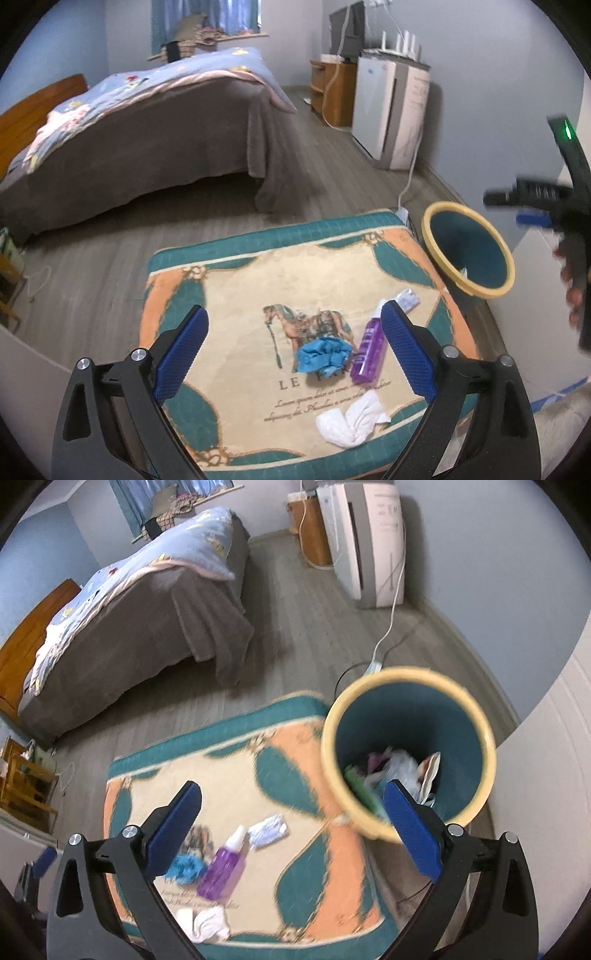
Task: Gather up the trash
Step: 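Move both open tools back over the cushion toward the glove and blister pack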
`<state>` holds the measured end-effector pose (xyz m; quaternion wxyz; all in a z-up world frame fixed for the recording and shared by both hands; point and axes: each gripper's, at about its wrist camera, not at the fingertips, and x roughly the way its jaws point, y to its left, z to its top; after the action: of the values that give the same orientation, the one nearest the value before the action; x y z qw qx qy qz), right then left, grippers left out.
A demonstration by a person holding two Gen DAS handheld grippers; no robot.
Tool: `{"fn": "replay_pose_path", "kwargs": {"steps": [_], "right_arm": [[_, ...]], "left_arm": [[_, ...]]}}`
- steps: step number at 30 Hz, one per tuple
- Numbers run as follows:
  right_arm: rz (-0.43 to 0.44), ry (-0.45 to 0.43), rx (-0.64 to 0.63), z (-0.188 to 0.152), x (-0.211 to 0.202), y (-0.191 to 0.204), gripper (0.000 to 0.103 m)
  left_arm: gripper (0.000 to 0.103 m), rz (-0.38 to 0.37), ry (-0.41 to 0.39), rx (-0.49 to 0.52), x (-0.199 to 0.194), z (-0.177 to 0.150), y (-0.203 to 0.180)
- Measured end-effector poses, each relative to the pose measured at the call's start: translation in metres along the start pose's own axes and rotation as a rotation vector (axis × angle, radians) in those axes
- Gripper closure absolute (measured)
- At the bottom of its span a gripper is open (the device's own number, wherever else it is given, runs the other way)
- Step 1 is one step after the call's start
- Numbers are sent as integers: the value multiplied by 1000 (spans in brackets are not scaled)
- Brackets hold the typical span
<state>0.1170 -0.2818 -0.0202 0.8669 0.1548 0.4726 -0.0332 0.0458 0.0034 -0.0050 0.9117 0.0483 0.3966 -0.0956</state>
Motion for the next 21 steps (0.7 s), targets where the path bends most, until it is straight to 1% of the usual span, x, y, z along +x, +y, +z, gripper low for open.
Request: {"fn": "replay_pose_path", "kwargs": {"steps": [3,5,8,12,14,16,18,21], "right_arm": [[-23,52,-12,-24,11,11,6],[-34,86,-19,-37,20,18,6],[-58,108,-18,-58,31,26,6],[-22,175,39,-80,54,34,6],[-35,201,29,-85,64,40,6],[-68,218,-12,-89,74,48,6],[-86,223,-44,-90,81,55,6],[-86,237,-64,-92,92,62,6]], "left_arm": [[9,36,-13,22,4,-7,4],[9,59,7,41,10,-12,6],[9,53,40,41,19,-17,11],[8,55,87,46,30,-27,20],[9,46,123,43,37,-33,22],[9,30,153,45,44,-40,21],[9,24,178,69,52,-47,16],[8,31,205,112,64,-56,9]]}}
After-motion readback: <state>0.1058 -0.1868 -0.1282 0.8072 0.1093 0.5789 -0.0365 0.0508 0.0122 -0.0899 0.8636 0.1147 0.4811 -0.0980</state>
